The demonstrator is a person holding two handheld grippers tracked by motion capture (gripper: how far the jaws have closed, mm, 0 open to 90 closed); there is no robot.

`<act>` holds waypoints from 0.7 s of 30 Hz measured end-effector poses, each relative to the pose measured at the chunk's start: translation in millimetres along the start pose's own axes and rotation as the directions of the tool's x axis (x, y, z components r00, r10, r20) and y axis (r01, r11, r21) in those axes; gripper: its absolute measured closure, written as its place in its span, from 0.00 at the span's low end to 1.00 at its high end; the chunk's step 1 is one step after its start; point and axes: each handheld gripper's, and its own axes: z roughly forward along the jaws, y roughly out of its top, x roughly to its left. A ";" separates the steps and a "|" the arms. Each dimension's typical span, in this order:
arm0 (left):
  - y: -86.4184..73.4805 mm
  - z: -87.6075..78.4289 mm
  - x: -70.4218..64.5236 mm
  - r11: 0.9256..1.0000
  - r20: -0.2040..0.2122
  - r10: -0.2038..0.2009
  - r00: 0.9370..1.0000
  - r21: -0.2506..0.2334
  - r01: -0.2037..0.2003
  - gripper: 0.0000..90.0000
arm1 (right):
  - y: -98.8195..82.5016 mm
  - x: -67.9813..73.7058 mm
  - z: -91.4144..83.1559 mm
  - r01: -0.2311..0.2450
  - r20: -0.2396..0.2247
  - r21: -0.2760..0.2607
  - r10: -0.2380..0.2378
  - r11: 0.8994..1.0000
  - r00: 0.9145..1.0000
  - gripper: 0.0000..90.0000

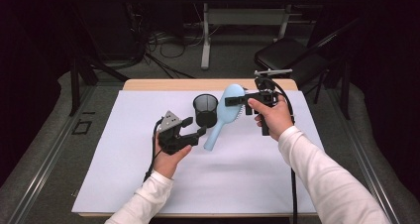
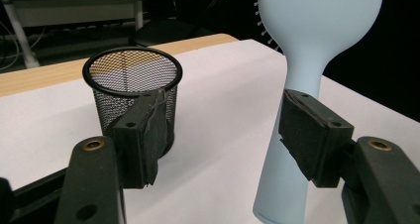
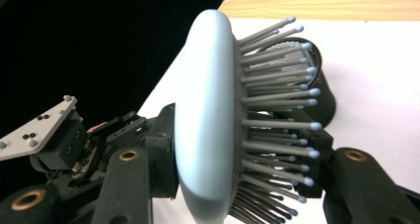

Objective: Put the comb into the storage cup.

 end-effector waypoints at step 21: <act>-1.4 5.1 5.9 0.995 -0.034 -0.097 0.995 0.012 0.098 0.01 | 5.1 -4.2 -10.6 0.002 0.036 -0.022 -0.002 1.000 0.999 0.53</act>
